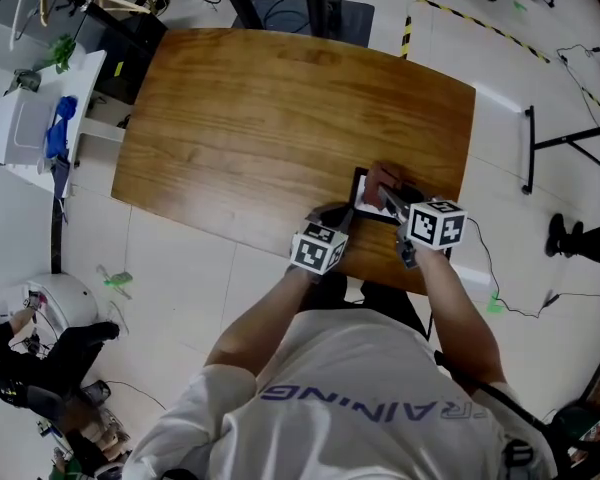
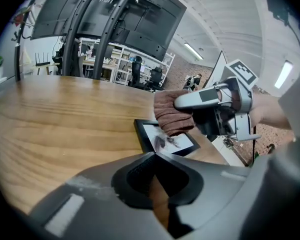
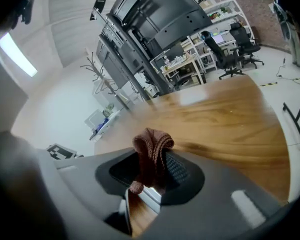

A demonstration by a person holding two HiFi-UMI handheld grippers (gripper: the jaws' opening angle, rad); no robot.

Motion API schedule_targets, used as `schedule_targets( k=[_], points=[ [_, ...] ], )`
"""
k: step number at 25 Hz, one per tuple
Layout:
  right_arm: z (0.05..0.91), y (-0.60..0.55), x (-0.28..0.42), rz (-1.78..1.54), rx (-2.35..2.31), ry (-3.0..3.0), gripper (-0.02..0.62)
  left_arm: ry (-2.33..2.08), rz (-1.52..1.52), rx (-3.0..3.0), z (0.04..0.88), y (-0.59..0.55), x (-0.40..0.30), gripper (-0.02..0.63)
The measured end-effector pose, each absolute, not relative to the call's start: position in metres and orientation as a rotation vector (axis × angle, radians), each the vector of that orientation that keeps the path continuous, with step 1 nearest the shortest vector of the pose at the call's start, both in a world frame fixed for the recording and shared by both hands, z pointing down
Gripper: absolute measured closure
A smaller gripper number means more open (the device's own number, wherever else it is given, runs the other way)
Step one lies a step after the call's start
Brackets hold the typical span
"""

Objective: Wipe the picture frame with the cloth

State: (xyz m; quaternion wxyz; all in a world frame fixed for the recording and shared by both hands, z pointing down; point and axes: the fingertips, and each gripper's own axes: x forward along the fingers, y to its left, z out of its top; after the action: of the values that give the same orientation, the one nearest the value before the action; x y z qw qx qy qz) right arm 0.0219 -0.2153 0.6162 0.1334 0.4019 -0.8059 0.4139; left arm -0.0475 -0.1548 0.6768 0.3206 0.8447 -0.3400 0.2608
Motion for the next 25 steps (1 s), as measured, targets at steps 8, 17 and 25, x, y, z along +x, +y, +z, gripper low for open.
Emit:
schedule_targets(
  k=[8, 17, 25],
  points=[
    [0.637, -0.204, -0.023, 1.162, 1.1, -2.273, 0.471, -0.906, 0.664, 2.216, 0.675, -0.154, -0.047, 0.601],
    [0.645, -0.195, 0.009, 1.13, 1.139, -2.201, 0.469, -0.931, 0.644, 2.206, 0.676, -0.153, -0.048, 0.601],
    [0.646, -0.181, 0.068, 1.154, 1.266, -2.142, 0.469, -0.951, 0.645, 2.213, 0.676, -0.153, -0.048, 0.601]
  ],
)
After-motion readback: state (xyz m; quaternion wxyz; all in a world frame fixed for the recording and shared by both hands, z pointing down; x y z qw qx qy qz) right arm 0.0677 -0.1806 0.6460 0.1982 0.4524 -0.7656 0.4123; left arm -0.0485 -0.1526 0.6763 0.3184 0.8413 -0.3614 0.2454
